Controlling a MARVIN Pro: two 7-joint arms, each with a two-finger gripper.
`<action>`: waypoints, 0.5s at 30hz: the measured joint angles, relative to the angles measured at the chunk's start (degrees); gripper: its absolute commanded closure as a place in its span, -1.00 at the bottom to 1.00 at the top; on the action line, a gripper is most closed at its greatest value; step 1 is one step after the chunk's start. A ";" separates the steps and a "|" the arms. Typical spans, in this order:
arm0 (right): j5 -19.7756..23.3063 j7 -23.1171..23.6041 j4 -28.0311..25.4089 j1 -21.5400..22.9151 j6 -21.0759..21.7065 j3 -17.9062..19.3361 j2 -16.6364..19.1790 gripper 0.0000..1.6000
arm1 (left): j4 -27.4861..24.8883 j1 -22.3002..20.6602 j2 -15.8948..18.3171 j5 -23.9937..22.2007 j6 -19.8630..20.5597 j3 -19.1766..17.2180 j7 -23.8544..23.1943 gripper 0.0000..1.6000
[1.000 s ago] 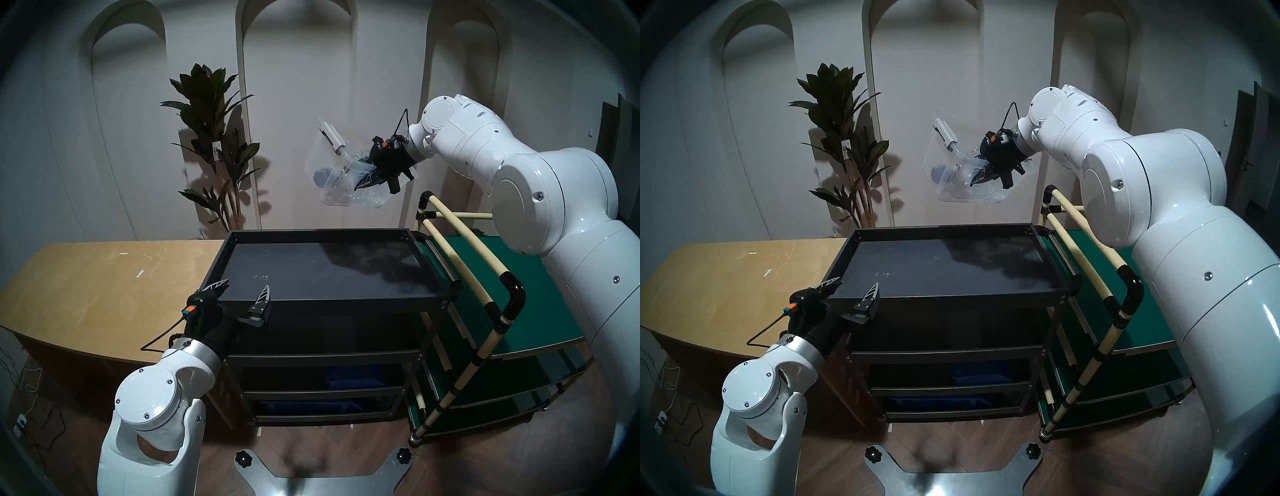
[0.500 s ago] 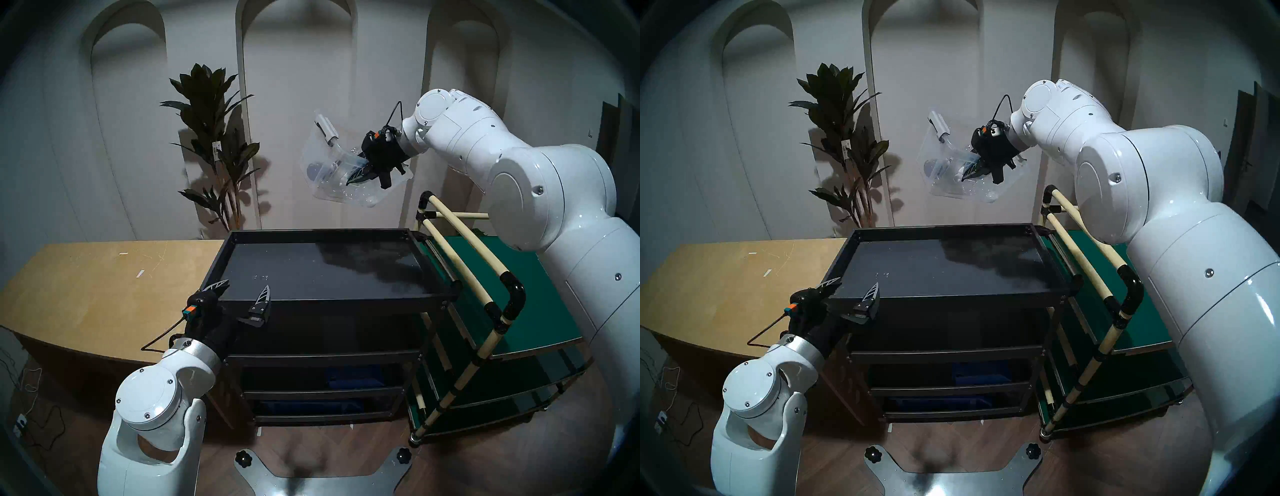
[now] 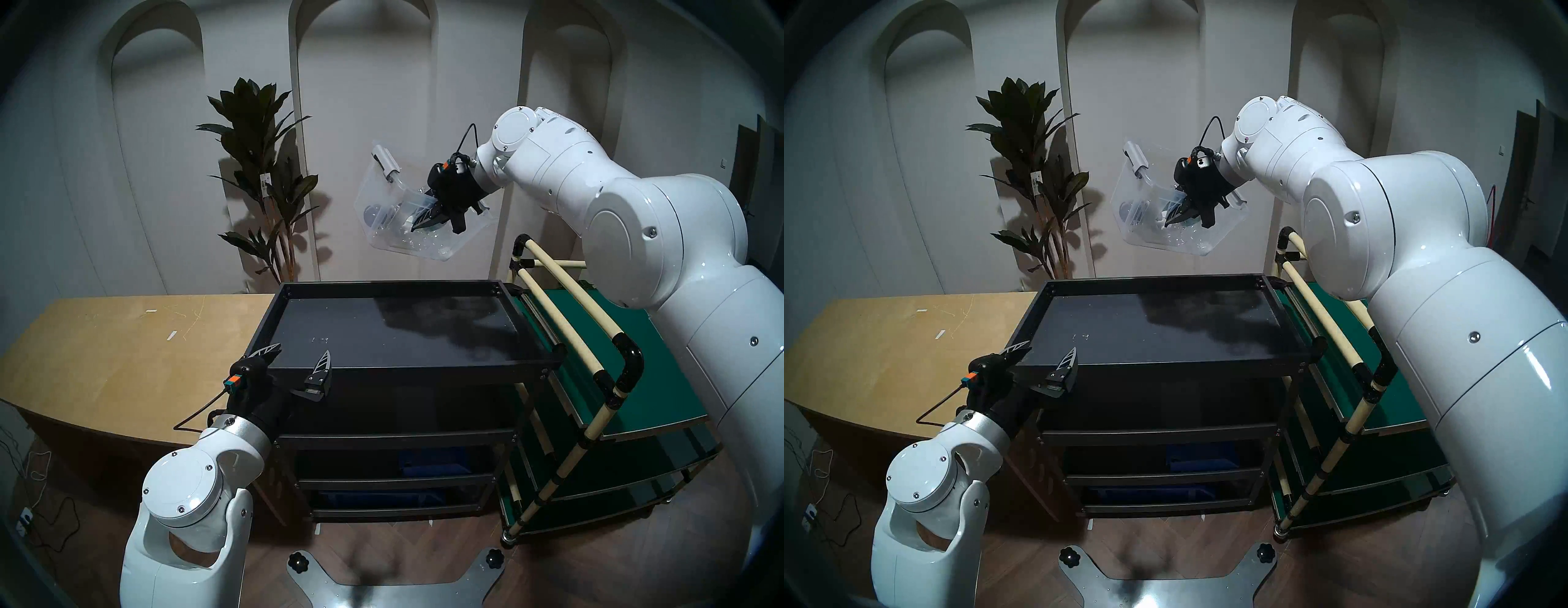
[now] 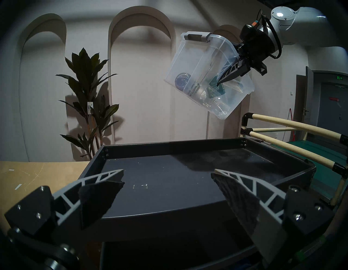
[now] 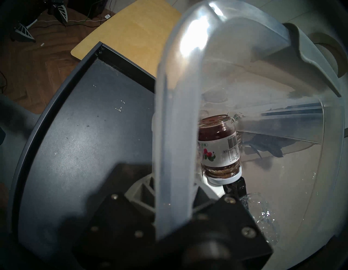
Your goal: Put the storage box onto the shelf
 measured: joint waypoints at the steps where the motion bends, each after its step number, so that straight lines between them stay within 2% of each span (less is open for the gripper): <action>1: -0.02 0.20 0.01 -0.01 0.31 0.07 -0.24 1.00 | 0.02 -0.01 0.00 0.00 0.00 0.00 0.00 -1.00; 15: -0.18 2.23 0.11 -0.31 3.51 0.40 -2.33 1.00 | 0.27 -0.11 0.00 -0.01 0.00 0.00 0.00 -1.00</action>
